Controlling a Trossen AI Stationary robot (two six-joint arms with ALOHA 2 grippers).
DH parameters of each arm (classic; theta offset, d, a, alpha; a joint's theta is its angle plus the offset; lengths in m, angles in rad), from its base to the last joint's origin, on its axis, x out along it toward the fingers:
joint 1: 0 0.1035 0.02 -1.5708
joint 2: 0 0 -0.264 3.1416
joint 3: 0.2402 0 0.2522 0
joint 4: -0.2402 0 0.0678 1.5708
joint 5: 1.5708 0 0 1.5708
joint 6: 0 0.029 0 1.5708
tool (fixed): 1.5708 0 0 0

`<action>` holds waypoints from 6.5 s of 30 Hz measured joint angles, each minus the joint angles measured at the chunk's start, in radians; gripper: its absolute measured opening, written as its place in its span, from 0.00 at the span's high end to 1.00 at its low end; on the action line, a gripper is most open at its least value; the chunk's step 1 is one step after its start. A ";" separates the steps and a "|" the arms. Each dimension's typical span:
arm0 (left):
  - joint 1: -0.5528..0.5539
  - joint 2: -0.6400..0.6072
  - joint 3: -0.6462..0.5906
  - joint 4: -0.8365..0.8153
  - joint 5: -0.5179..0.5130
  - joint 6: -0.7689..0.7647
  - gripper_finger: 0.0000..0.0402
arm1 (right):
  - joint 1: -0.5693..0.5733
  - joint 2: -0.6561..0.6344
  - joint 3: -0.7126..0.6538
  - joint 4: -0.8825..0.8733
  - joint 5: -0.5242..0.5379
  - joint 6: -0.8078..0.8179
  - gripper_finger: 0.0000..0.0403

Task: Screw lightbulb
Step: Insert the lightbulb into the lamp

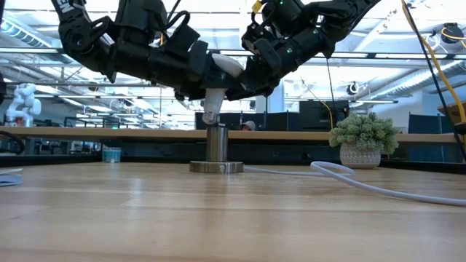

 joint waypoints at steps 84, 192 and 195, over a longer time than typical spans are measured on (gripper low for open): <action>-0.029 0.114 -0.057 0.184 0.077 0.025 0.06 | -0.027 -0.075 0.000 -0.428 0.001 0.003 0.66; 0.006 0.114 -0.057 0.124 0.166 -0.105 0.06 | -0.145 0.054 -0.338 0.627 -0.152 0.166 0.88; 0.010 0.114 -0.056 0.124 0.166 -0.103 0.06 | -0.139 0.072 -0.338 0.628 -0.157 0.112 0.91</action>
